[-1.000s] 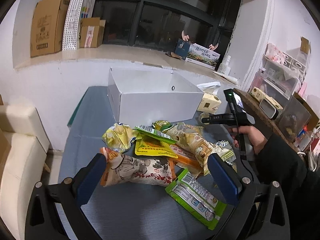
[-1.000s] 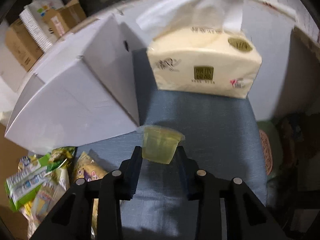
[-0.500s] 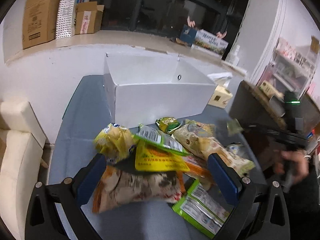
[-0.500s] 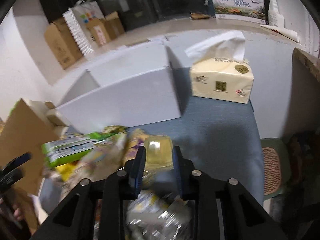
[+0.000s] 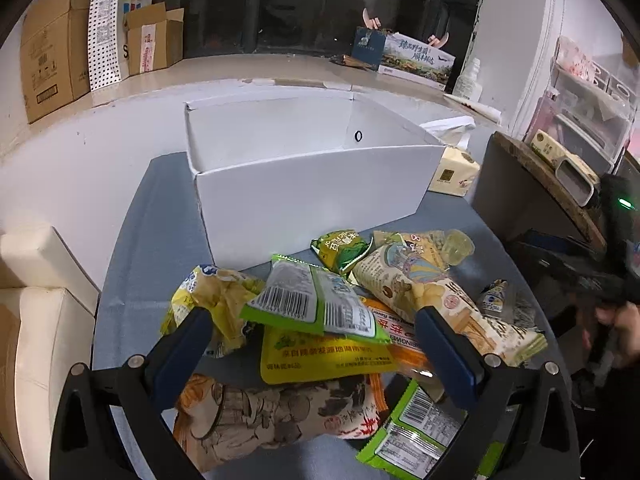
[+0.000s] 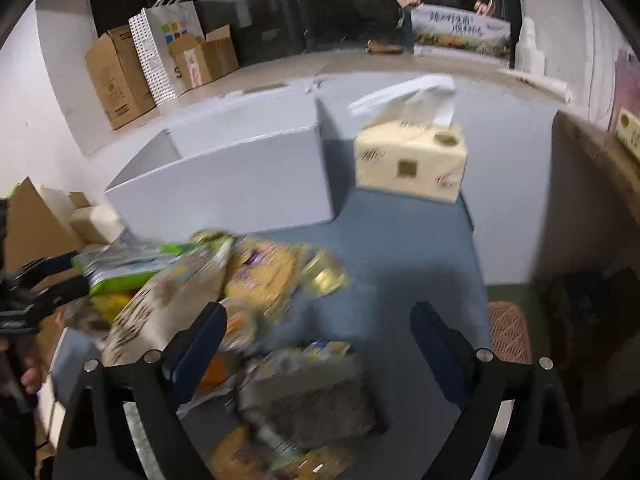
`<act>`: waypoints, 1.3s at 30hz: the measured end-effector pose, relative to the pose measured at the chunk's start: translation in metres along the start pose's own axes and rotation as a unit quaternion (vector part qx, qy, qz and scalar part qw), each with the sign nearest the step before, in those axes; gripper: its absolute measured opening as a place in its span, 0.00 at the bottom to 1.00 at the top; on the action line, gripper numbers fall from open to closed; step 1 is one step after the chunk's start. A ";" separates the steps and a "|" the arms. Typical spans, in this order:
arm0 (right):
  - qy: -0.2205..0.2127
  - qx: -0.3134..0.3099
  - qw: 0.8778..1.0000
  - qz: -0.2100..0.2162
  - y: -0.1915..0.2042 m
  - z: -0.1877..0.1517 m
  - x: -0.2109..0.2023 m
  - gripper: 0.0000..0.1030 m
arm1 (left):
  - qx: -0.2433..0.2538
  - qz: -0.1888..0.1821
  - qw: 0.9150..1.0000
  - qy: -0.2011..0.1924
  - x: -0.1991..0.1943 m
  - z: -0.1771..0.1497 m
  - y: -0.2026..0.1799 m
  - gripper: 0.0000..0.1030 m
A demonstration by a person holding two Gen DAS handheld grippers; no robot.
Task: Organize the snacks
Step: 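Grasp the small yellow jelly cup with the right gripper, then grasp the green seaweed pack with the left gripper while the right gripper holds the jelly cup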
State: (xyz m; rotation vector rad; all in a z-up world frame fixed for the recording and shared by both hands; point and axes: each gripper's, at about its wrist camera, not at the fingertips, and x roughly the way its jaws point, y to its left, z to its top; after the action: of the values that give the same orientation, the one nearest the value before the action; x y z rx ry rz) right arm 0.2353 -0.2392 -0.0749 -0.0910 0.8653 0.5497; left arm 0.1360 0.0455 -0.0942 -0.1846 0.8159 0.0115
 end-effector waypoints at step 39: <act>-0.028 0.040 0.993 0.109 0.015 -0.027 -0.067 0.34 | 0.066 0.048 0.992 0.101 0.067 0.013 -0.009 0.70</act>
State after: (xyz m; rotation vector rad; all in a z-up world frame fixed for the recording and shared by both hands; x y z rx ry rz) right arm 0.1739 -0.2622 -0.0406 0.0926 0.8466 0.7185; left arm 0.1917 0.0345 -0.1325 -0.0213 1.0234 0.0307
